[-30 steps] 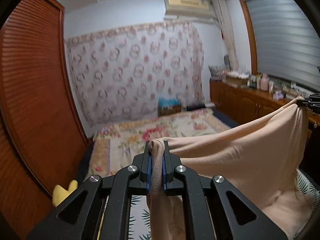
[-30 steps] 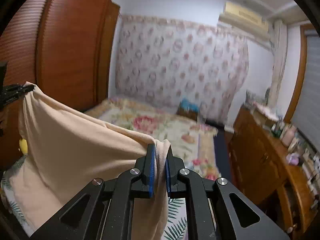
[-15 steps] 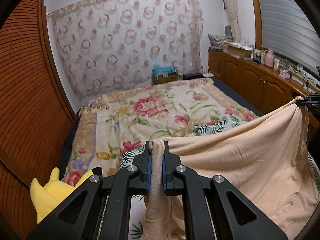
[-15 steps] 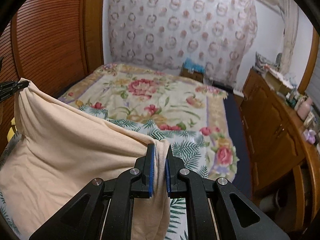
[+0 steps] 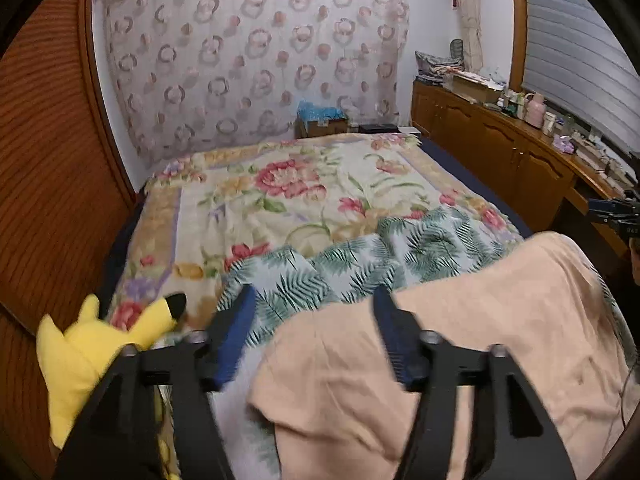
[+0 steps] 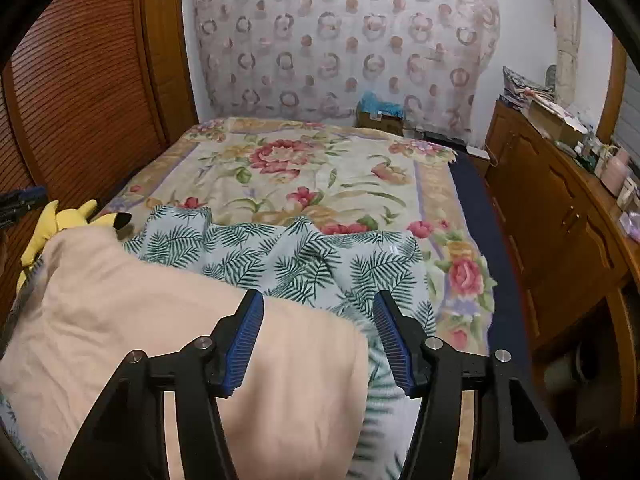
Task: Fold small clothes
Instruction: 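Lower the shirt onto the bed with both tools and open them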
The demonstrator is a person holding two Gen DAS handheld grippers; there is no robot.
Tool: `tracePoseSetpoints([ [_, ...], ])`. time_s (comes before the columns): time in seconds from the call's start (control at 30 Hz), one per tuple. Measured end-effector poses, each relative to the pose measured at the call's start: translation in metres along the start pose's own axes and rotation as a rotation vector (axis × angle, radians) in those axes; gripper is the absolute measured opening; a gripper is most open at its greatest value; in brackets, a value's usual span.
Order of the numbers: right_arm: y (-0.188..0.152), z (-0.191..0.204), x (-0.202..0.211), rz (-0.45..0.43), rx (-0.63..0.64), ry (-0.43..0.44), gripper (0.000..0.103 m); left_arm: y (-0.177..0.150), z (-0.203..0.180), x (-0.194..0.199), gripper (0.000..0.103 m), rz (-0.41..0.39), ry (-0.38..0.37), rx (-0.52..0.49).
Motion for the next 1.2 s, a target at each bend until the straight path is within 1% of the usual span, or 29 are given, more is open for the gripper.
tracePoseSetpoints([
  [0.1,-0.022,0.006,0.017,-0.012,-0.022,0.015,0.059,-0.025,0.004,0.009,0.072,0.016,-0.013,0.027],
  [0.2,-0.047,0.010,0.028,-0.011,-0.060,0.041,0.059,-0.049,0.005,0.014,0.072,0.038,-0.004,0.054],
  [0.27,-0.065,0.014,0.036,0.005,-0.095,0.061,0.059,-0.064,0.004,0.016,0.072,0.059,0.000,0.060],
  [0.47,-0.101,0.019,0.049,0.055,-0.151,0.083,0.059,-0.091,-0.003,0.014,0.072,0.098,-0.002,0.066],
  [0.6,-0.110,0.019,0.044,0.091,-0.191,0.107,0.059,-0.098,-0.008,0.007,0.072,0.125,-0.008,0.077],
  [0.67,-0.111,0.015,0.039,0.106,-0.204,0.100,0.059,-0.100,-0.010,0.002,0.072,0.136,-0.007,0.078],
  [0.9,-0.096,0.003,0.032,0.081,-0.211,0.096,0.059,-0.100,-0.013,-0.011,0.072,0.173,-0.012,0.094],
  [0.97,-0.095,0.004,0.030,0.077,-0.190,0.084,0.059,-0.098,-0.010,-0.015,0.067,0.178,-0.025,0.115],
  [1.03,-0.095,0.006,0.030,0.070,-0.177,0.075,0.059,-0.097,-0.009,-0.017,0.059,0.184,-0.032,0.125],
  [1.13,-0.099,0.008,0.027,0.055,-0.163,0.062,0.059,-0.095,-0.009,-0.024,0.050,0.202,-0.048,0.133],
  [1.2,-0.105,0.012,0.023,0.046,-0.147,0.049,0.059,-0.093,-0.010,-0.027,0.047,0.203,-0.059,0.133],
])
Point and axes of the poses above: each gripper's, at about its wrist camera, not at the fingertips, and x roughly against the way its jaws point, z to its left, y to its top, the point moved 5 cm from there along -x, roughly the way its jaws point, and after that the axes turned 12 degrees about y, right-handed, at the moved point
